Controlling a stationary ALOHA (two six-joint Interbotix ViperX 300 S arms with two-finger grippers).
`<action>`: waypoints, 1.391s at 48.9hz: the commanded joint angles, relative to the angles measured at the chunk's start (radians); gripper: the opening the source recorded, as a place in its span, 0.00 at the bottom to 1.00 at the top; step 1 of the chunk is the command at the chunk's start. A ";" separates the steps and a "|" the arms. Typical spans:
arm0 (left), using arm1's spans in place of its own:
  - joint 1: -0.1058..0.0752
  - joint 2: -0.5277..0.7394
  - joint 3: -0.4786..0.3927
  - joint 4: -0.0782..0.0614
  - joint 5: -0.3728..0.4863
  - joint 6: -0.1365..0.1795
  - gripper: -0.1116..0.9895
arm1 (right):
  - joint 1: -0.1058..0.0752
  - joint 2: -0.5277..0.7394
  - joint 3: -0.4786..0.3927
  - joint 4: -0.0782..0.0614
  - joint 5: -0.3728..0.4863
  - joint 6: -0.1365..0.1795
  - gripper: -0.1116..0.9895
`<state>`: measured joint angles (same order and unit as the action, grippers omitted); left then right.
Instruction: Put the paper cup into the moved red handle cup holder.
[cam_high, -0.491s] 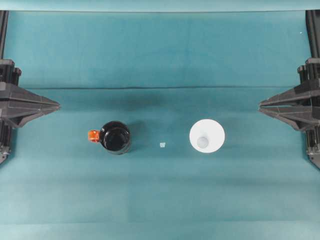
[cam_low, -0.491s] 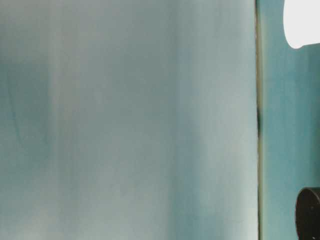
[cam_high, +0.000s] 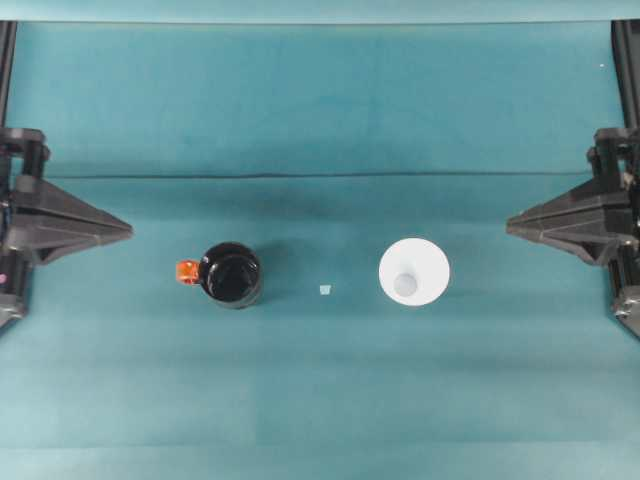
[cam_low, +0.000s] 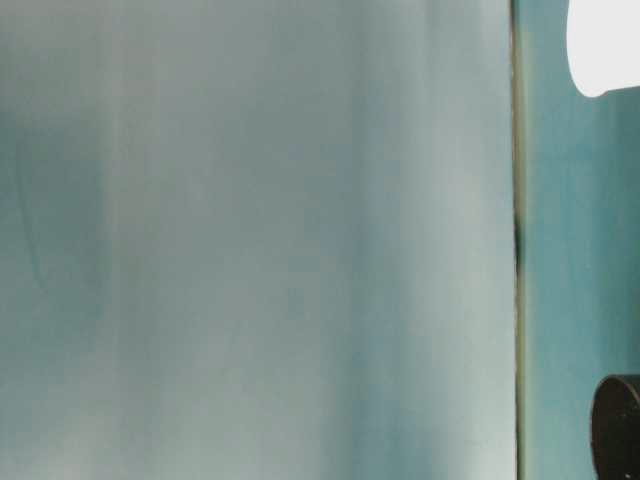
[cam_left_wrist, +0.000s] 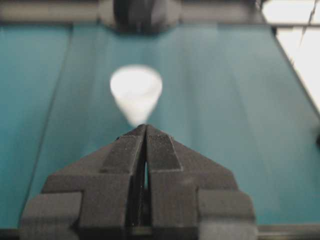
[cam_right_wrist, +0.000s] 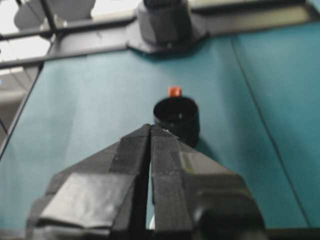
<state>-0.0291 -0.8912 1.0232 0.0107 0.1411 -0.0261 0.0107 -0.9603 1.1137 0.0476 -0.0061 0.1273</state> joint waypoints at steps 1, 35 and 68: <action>0.000 0.058 -0.067 0.003 0.103 -0.006 0.12 | 0.002 0.009 -0.025 0.003 0.017 0.018 0.01; 0.003 0.374 -0.215 0.009 0.492 -0.015 0.12 | 0.002 0.032 -0.025 0.003 0.173 0.028 0.01; 0.009 0.469 -0.238 0.009 0.525 -0.003 0.16 | 0.002 0.048 -0.025 0.003 0.195 0.028 0.01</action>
<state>-0.0230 -0.4234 0.8023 0.0169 0.6703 -0.0322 0.0092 -0.9189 1.1121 0.0460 0.1917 0.1473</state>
